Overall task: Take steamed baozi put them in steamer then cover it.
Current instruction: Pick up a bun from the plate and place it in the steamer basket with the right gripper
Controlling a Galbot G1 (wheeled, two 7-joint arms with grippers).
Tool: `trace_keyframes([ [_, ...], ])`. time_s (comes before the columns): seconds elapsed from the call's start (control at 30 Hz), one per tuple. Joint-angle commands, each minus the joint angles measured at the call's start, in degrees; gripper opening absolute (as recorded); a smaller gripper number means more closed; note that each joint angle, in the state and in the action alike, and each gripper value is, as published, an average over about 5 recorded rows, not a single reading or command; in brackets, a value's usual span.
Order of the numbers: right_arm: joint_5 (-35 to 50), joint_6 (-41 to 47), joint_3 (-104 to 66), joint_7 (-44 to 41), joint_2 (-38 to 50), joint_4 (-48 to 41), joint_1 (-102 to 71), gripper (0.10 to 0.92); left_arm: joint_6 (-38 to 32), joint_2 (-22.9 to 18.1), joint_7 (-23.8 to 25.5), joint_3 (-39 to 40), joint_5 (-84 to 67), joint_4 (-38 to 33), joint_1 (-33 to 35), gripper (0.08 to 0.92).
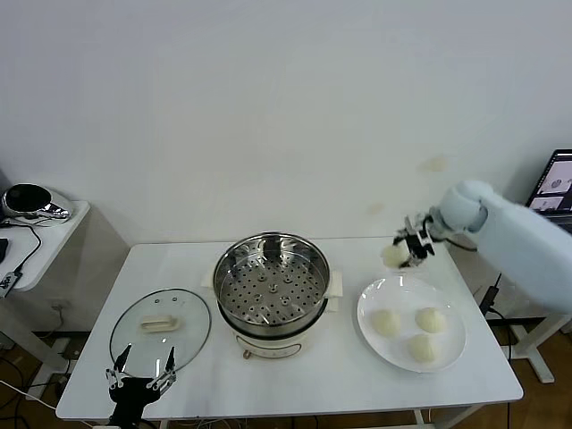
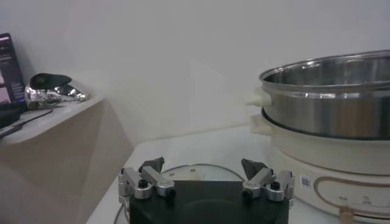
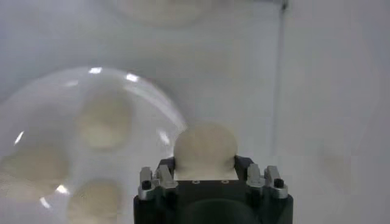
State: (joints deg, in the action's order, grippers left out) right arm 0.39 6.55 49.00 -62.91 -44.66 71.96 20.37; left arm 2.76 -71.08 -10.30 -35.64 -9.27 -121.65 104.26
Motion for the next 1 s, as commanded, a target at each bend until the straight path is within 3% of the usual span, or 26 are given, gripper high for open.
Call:
trace_keyframes([
  [0.03, 10.28, -2.28, 9.72, 0.69, -3.44, 3.18, 14.91, 0.611, -0.09, 0.05, -0.04, 0.01, -0.34, 0.24, 0.05, 0.823],
  [0.27, 12.55, -7.80, 14.45, 1.87, -14.54, 2.15, 16.43, 0.611, -0.36, -0.28, -0.09, -0.18, -0.34, 0.25, 0.15, 0.823],
  [0.57, 2.50, -20.25, 19.11, 3.69, -27.34, -5.19, 13.70, 0.618, -0.26, -1.14, -0.09, -1.40, -0.36, -0.51, 0.64, 0.823],
  [1.0, -13.50, -33.24, 21.70, 7.81, -33.11, -11.99, 6.61, 0.619, -0.52, -2.09, -0.24, -2.74, -0.50, -2.07, 2.18, 0.823],
])
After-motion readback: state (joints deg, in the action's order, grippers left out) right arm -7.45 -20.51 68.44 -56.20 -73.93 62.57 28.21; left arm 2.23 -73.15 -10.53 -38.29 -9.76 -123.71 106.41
